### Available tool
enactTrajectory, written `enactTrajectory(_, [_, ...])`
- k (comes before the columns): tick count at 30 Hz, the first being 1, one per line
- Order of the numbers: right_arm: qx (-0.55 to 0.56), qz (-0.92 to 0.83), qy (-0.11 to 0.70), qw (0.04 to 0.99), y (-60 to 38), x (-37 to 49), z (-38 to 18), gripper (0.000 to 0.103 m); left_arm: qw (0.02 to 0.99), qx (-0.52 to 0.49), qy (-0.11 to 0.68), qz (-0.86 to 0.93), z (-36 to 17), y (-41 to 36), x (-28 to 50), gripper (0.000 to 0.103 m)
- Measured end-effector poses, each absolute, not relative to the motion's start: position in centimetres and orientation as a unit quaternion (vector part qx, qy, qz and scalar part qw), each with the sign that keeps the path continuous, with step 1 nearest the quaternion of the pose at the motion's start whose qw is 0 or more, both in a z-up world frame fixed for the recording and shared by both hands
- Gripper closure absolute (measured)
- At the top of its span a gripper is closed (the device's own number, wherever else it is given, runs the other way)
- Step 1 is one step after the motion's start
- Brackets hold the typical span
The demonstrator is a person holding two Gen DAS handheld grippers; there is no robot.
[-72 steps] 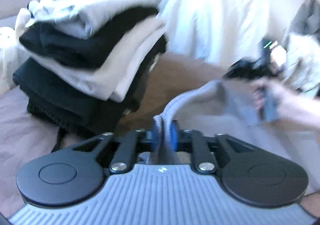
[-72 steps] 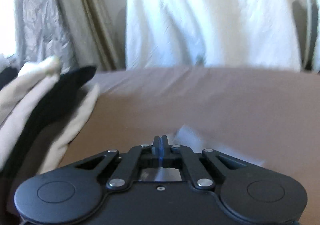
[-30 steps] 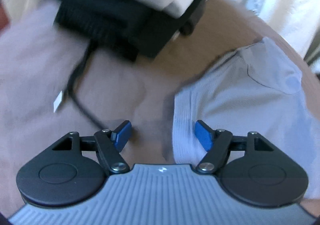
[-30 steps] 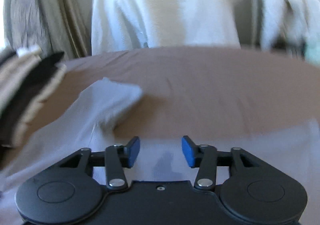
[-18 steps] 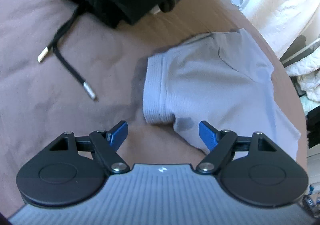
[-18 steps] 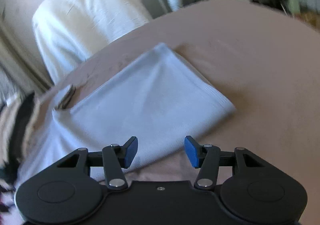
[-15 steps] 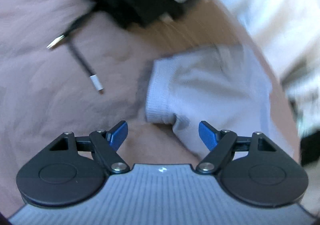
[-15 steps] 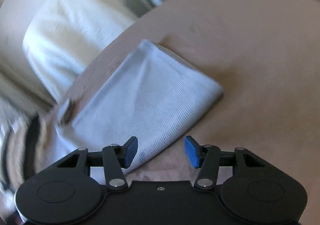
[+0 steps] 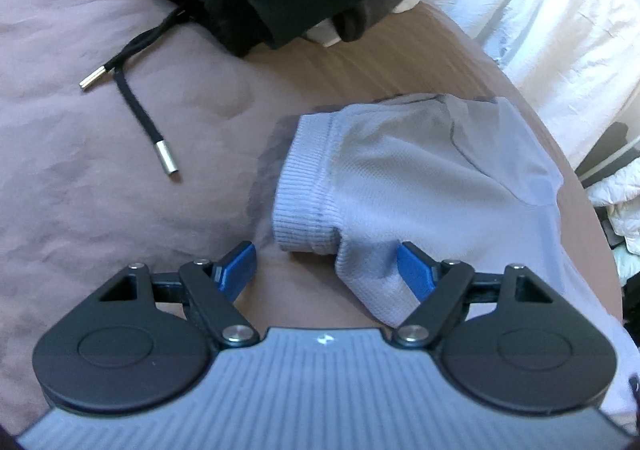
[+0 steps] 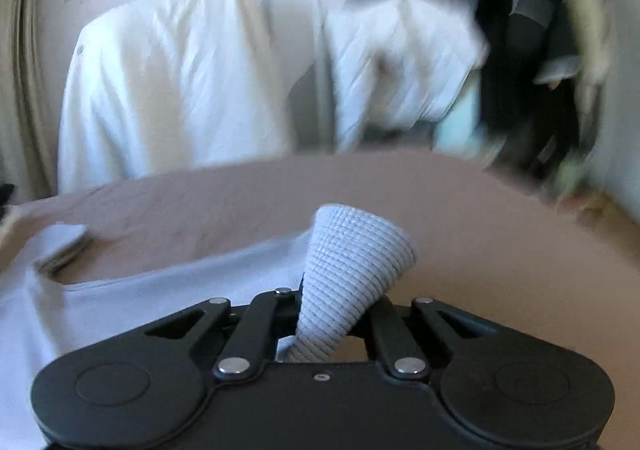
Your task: Fold clothes
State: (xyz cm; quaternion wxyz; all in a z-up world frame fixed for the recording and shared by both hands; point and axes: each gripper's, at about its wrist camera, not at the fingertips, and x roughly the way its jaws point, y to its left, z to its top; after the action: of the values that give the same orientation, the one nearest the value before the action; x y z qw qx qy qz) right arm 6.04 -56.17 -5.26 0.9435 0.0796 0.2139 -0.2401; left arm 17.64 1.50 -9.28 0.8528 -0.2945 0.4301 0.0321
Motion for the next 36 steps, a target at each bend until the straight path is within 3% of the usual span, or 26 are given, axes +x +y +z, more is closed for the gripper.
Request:
enactTrajectory(5, [0.160, -0.262, 0.282, 0.909, -59.1, 5.6, -11.9, 0.098, 0.855, -0.286, 0.431, 0.034, -9.5, 1.2, 18.4, 0.024])
enactTrajectory(9, [0.170, -0.269, 0.263, 0.911, -58.4, 6.5, -12.9, 0.095, 0.863, -0.294, 0.411, 0.033, -10.2, 1.2, 18.8, 0.012])
enactTrajectory(11, [0.176, -0.266, 0.265, 0.910, -58.8, 7.0, -13.2, 0.095, 0.869, -0.299, 0.393, 0.034, -10.4, 1.2, 19.3, 0.011])
enactTrajectory(12, [0.185, -0.264, 0.262, 0.909, -59.2, 6.9, -13.3, 0.095, 0.872, -0.301, 0.385, 0.034, -10.5, 1.2, 19.5, 0.022])
enactTrajectory(13, [0.197, -0.262, 0.258, 0.909, -59.7, 6.7, -13.4, 0.095, 0.879, -0.291, 0.377, 0.031, -10.4, 1.0, 19.8, 0.071])
enactTrajectory(14, [0.203, -0.259, 0.255, 0.909, -60.3, 5.4, -13.6, 0.095, 0.883, -0.273, 0.379, 0.028, -10.4, 0.7, 20.4, 0.093])
enactTrajectory(18, [0.199, -0.248, 0.259, 0.912, -61.0, 2.1, -12.8, 0.096, 0.908, -0.221, 0.353, 0.032, -8.4, 0.2, 20.6, 0.094])
enactTrajectory(24, [0.308, -0.190, 0.234, 0.902, -62.6, -0.2, -8.2, 0.099, 0.926, -0.209, 0.314, 0.013, -2.5, 2.2, 18.1, 0.094])
enactTrajectory(28, [0.279, -0.180, 0.276, 0.902, -60.7, -3.0, -8.0, 0.099, 0.933, -0.130, 0.334, 0.043, -2.6, 2.0, 14.0, 0.094])
enactTrajectory(32, [0.229, -0.188, 0.345, 0.891, -58.6, -6.1, -10.0, 0.098, 0.903, -0.143, 0.401, 0.059, -6.2, 3.6, 11.5, 0.094])
enactTrajectory(34, [0.184, -0.205, 0.370, 0.887, -57.5, -6.7, -11.0, 0.086, 0.874, -0.184, 0.446, 0.054, -8.5, 4.7, 11.5, 0.092])
enactTrajectory(35, [0.168, -0.231, 0.369, 0.885, -57.2, -6.6, -11.1, 0.070, 0.871, -0.187, 0.450, 0.056, -8.8, 4.9, 11.7, 0.092])
enactTrajectory(36, [0.160, -0.266, 0.362, 0.879, -57.1, -6.3, -10.9, 0.062, 0.868, -0.189, 0.455, 0.058, -9.0, 5.0, 11.9, 0.092])
